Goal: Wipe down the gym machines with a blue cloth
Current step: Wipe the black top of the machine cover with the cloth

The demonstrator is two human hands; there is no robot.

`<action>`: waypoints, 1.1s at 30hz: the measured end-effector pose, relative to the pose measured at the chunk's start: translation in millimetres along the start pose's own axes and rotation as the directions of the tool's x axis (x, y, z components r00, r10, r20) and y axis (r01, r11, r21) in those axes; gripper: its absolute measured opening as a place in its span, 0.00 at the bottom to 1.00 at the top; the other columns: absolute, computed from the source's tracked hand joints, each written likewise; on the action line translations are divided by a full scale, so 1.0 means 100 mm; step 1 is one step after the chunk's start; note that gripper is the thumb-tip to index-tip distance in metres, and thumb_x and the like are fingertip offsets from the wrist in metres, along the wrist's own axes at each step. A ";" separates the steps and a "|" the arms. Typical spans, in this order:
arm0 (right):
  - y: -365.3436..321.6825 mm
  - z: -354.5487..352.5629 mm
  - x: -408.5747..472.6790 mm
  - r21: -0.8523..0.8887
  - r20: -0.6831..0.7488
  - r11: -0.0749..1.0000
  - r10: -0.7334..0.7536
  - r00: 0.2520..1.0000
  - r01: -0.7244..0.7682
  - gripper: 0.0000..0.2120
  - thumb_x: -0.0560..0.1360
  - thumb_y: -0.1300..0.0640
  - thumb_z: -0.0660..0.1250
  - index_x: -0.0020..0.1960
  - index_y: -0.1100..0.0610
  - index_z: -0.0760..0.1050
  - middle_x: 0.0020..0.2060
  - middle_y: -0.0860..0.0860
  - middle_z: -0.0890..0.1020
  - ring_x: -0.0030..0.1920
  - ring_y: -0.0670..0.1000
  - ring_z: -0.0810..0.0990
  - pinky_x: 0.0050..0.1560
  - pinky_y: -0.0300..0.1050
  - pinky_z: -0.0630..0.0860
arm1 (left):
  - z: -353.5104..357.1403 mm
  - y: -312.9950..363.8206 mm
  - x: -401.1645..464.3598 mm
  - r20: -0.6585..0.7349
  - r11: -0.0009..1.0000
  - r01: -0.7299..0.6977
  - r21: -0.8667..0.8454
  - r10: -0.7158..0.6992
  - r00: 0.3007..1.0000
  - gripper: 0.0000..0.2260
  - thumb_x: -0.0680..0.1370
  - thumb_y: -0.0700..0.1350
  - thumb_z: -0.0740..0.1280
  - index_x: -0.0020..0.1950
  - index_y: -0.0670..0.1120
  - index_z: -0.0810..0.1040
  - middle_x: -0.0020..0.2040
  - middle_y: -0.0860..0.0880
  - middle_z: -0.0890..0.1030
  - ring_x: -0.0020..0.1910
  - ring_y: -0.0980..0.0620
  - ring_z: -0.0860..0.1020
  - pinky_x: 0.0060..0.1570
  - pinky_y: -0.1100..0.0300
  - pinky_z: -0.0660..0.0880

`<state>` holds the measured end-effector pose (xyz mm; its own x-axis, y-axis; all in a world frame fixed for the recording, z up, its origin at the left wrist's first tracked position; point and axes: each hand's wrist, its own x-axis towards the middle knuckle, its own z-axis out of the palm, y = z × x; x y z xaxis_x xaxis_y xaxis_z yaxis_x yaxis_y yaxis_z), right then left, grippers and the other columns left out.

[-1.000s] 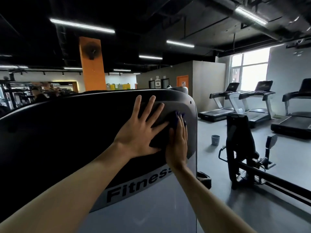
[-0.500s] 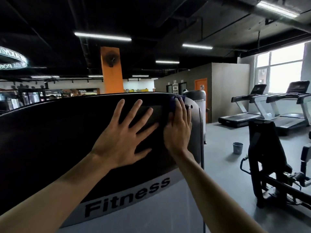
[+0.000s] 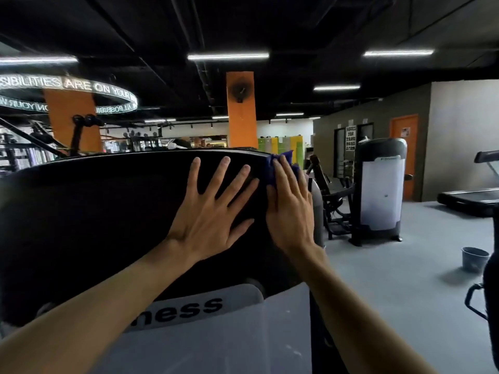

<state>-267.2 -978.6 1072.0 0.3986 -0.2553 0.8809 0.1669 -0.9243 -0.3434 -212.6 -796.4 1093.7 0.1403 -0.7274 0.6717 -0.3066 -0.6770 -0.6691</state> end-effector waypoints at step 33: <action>0.15 0.46 -1.30 0.038 -0.044 0.965 -0.256 0.966 0.258 0.30 0.81 0.64 0.64 0.81 0.56 0.62 0.81 0.52 0.61 0.82 0.61 0.52 0.80 0.53 0.54 | 0.25 0.43 -0.56 -0.054 0.999 0.019 -0.051 -0.021 0.998 0.31 0.86 0.56 0.53 0.85 0.43 0.53 0.85 0.40 0.51 0.84 0.37 0.50 0.78 0.30 0.50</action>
<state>-275.1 -945.9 937.0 0.3028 -0.0218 0.9528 0.2986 -0.9472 -0.1166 -210.1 -787.2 1019.7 0.0954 -0.7055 0.7022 -0.3514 -0.6839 -0.6394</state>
